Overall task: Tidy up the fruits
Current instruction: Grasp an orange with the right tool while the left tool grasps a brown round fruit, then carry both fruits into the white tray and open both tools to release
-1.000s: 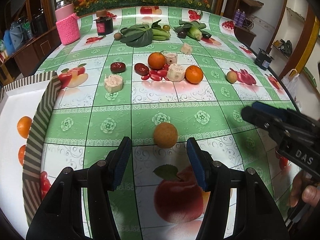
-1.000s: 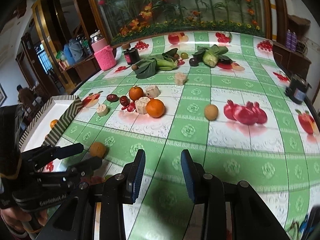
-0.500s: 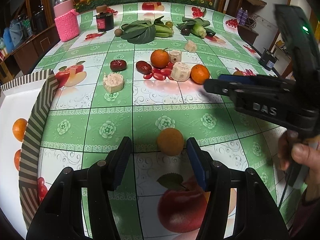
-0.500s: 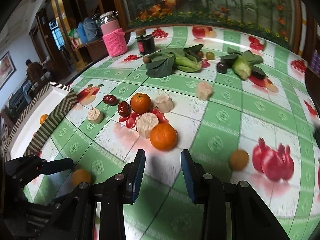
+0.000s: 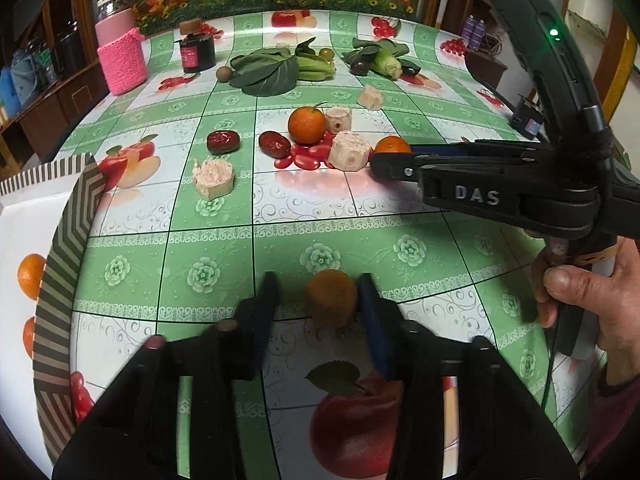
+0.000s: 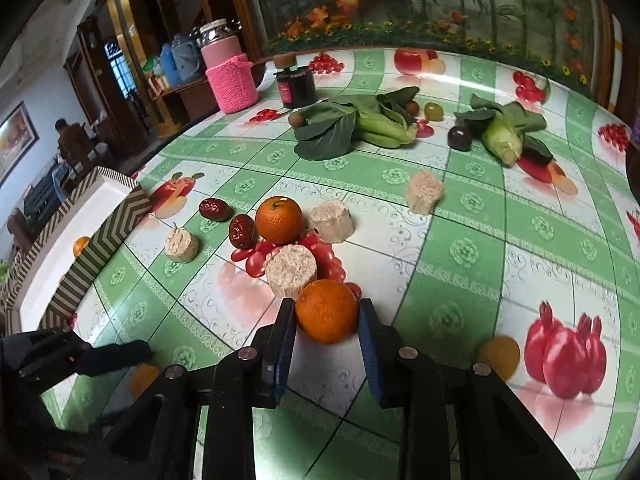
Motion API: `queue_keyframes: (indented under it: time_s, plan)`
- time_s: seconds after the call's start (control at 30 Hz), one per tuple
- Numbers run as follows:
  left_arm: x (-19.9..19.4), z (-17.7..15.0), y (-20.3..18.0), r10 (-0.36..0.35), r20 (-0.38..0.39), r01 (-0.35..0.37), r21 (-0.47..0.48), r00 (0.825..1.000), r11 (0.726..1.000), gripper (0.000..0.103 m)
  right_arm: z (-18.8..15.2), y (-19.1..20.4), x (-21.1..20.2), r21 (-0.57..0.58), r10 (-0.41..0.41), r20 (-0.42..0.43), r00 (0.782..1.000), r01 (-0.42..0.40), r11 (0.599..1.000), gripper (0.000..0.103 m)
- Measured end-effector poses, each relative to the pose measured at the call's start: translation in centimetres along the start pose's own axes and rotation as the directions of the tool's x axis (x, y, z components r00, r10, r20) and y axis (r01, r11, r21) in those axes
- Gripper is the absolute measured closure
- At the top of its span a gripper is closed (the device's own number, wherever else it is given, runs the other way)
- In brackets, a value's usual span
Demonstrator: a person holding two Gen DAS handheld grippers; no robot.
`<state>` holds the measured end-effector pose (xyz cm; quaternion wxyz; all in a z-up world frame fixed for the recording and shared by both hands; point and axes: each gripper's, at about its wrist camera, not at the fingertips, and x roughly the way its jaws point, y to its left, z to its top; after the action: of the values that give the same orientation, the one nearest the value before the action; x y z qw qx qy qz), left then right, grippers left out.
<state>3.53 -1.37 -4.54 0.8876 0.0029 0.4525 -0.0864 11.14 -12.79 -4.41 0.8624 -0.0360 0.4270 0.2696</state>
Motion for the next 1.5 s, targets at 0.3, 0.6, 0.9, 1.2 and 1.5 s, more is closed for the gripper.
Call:
queue_keyframes:
  time_s: [0.3,0.6,0.9,1.2,1.5]
  plan:
    - [-1.1,-0.6,0.4,-0.001,0.008,0.001,-0.012,1.000,1.000,0.078,-2.5,1.2,-5.1,0.040,0.012,0.088,0.996,-0.015,0.999,0.073]
    - [-3.7,-1.4,1.0,0.045,0.051,-0.044,-0.023,0.998,0.999,0.078,-5.7,4.1,-6.9,0.088,0.019,0.098,0.995,-0.027,0.996,0.073]
    - [-7.1,-2.1,2.8,0.118,0.119,-0.116,-0.027,0.986,0.993,0.078,-6.3,7.4,-7.5,0.078,0.071,0.115,0.991,-0.080,0.994,0.073]
    - [-9.6,-3.2,6.3,0.203,0.159,-0.193,-0.076,0.966,0.978,0.078,-5.1,11.8,-7.0,0.018,0.130,0.119,0.984,-0.133,0.991,0.073]
    - [-11.4,-4.1,9.7,0.269,0.175,-0.250,-0.123,0.947,0.960,0.078,-3.6,16.0,-5.6,-0.053,0.176,0.098,0.980,-0.171,0.984,0.073]
